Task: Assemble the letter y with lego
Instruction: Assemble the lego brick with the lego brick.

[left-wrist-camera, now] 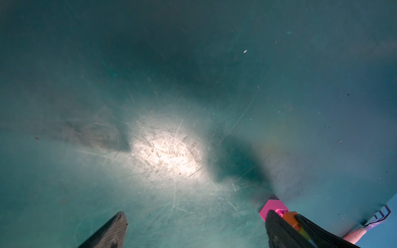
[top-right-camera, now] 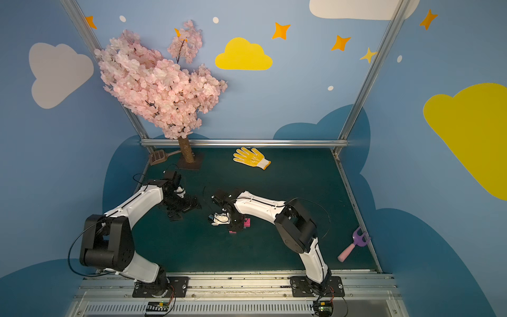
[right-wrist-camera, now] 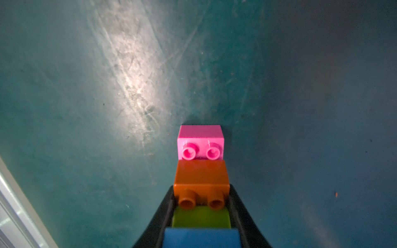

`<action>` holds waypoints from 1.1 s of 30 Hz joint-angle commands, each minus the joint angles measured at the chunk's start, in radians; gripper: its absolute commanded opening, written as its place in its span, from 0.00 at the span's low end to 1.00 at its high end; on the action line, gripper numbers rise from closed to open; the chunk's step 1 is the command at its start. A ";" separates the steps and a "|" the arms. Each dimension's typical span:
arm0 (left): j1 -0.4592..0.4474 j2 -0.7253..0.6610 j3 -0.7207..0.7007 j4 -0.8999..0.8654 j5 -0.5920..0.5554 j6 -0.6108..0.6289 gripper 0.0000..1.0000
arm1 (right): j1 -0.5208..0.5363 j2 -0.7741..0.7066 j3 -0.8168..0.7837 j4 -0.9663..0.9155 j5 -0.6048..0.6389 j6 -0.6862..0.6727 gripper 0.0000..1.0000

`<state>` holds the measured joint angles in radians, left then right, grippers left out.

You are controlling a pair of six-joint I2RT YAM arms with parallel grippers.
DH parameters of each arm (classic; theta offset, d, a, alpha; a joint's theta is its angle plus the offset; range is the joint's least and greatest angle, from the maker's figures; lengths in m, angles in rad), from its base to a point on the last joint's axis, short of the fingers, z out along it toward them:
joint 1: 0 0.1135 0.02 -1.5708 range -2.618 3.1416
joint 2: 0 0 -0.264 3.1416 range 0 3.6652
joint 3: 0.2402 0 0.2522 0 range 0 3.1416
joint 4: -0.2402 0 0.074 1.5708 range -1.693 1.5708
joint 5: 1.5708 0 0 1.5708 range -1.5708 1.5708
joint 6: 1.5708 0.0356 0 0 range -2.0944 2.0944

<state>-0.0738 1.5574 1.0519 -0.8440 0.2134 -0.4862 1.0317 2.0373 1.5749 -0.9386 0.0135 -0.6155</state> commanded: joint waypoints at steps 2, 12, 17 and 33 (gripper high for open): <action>0.005 -0.003 -0.006 -0.002 0.013 -0.002 1.00 | 0.009 0.037 0.010 -0.021 -0.018 -0.016 0.00; 0.005 -0.002 -0.006 -0.001 0.011 -0.003 1.00 | 0.008 0.069 0.027 -0.054 -0.027 -0.031 0.00; 0.005 -0.002 -0.006 -0.001 0.012 -0.004 1.00 | 0.008 0.080 0.031 -0.058 -0.024 -0.036 0.00; 0.005 -0.001 -0.007 0.002 0.013 -0.003 1.00 | 0.010 0.122 0.069 -0.079 -0.022 -0.035 0.00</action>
<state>-0.0738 1.5574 1.0515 -0.8425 0.2134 -0.4866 1.0313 2.0907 1.6520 -1.0176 0.0105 -0.6510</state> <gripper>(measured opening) 0.997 0.359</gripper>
